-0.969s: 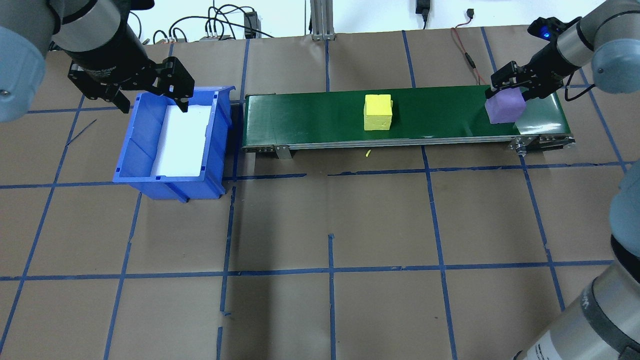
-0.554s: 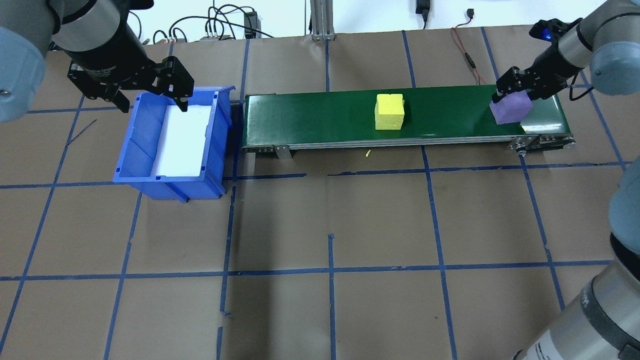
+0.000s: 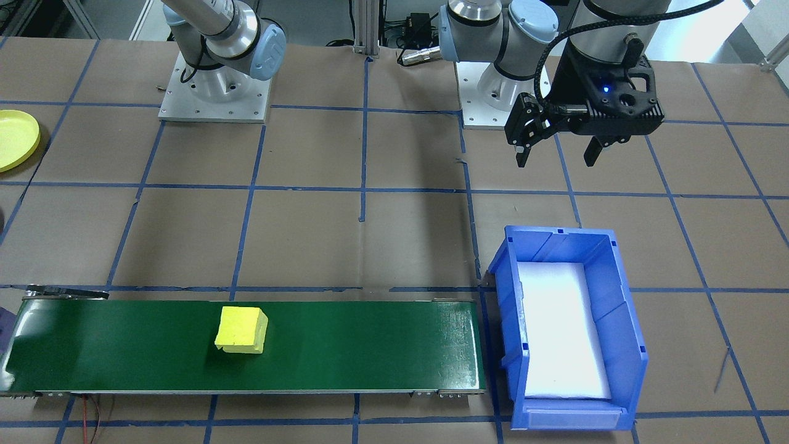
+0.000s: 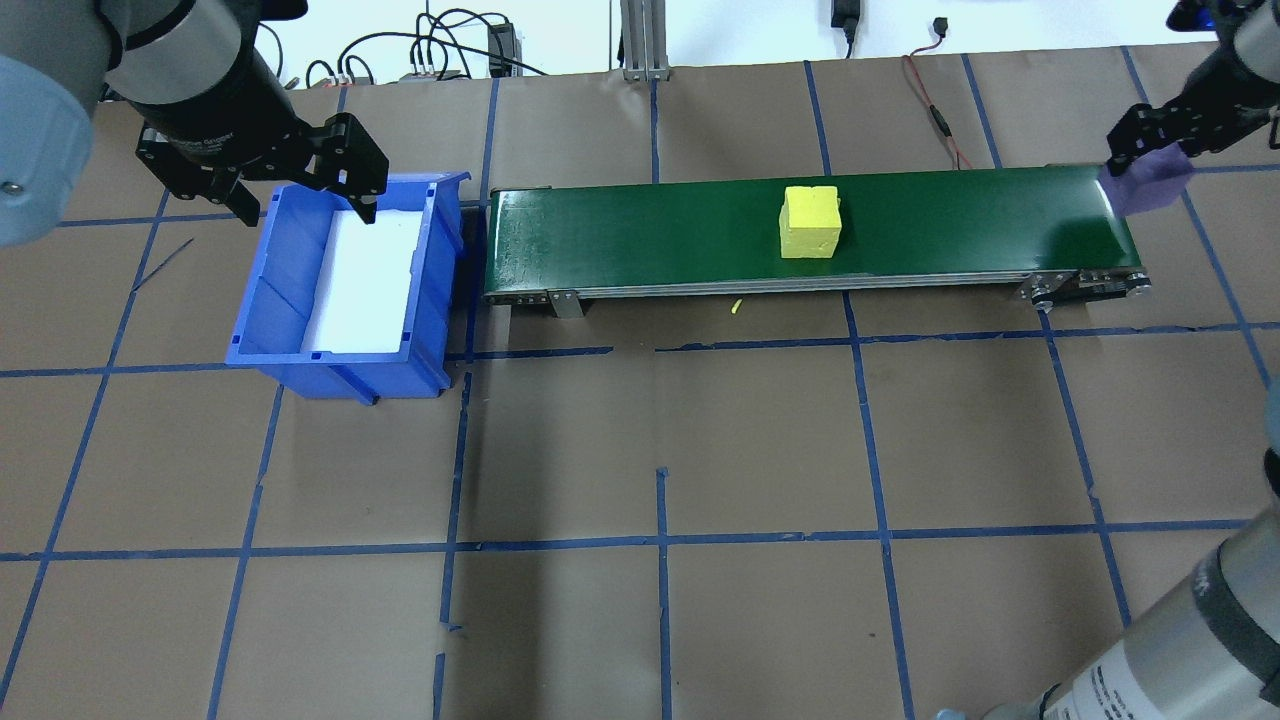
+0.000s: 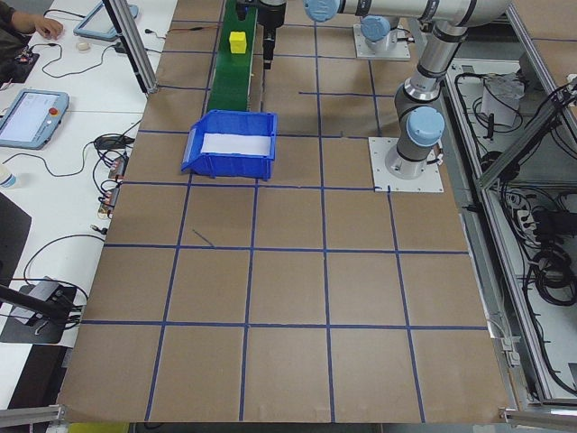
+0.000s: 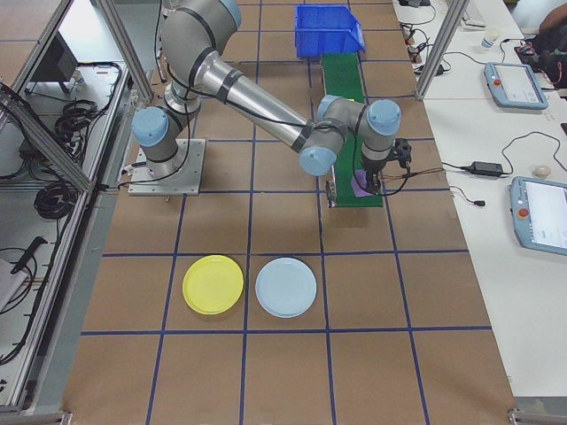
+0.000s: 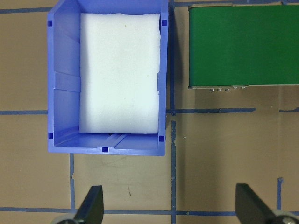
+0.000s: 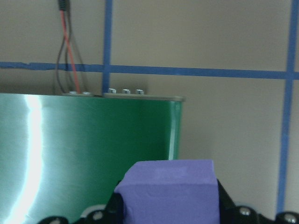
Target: Move block left to right into plate
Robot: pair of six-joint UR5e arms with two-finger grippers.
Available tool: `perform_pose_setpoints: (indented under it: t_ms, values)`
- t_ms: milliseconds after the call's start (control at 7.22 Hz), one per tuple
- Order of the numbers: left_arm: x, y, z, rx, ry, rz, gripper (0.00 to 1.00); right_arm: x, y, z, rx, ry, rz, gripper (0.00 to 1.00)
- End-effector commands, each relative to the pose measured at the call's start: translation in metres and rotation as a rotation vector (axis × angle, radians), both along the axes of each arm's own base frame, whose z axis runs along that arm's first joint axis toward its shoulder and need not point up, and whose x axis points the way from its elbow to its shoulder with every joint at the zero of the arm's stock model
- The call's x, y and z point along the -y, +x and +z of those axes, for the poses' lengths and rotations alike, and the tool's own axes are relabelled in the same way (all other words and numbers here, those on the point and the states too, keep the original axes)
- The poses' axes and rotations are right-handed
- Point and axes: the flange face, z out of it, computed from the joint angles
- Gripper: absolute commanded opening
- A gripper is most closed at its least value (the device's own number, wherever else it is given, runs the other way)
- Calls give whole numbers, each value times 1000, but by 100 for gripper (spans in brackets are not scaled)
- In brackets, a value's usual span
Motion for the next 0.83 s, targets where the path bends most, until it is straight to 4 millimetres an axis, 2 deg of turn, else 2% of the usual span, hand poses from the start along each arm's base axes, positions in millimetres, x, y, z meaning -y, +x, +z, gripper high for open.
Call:
perform_pose_setpoints:
  t_ms: [0, 138, 277, 415, 554, 692]
  values:
    - [0, 1, 0, 3, 1, -1, 100, -86, -142, -25, 68, 41, 40, 34]
    - [0, 1, 0, 3, -1, -1, 100, -144, -217, -34, 70, 32, 74, 35]
    - [0, 0, 0, 3, 1, -2, 100, -199, -268, -62, 101, 40, 91, 35]
    - [0, -1, 0, 1, 1, -1, 100, -241, -288, -80, 134, 53, 73, 37]
    - [0, -1, 0, 3, 2, 1, 100, -257, -291, -90, 154, 60, 51, 40]
    - [-1, 0, 0, 4, 4, 1, 100, -259, -286, -95, 169, 61, 46, 45]
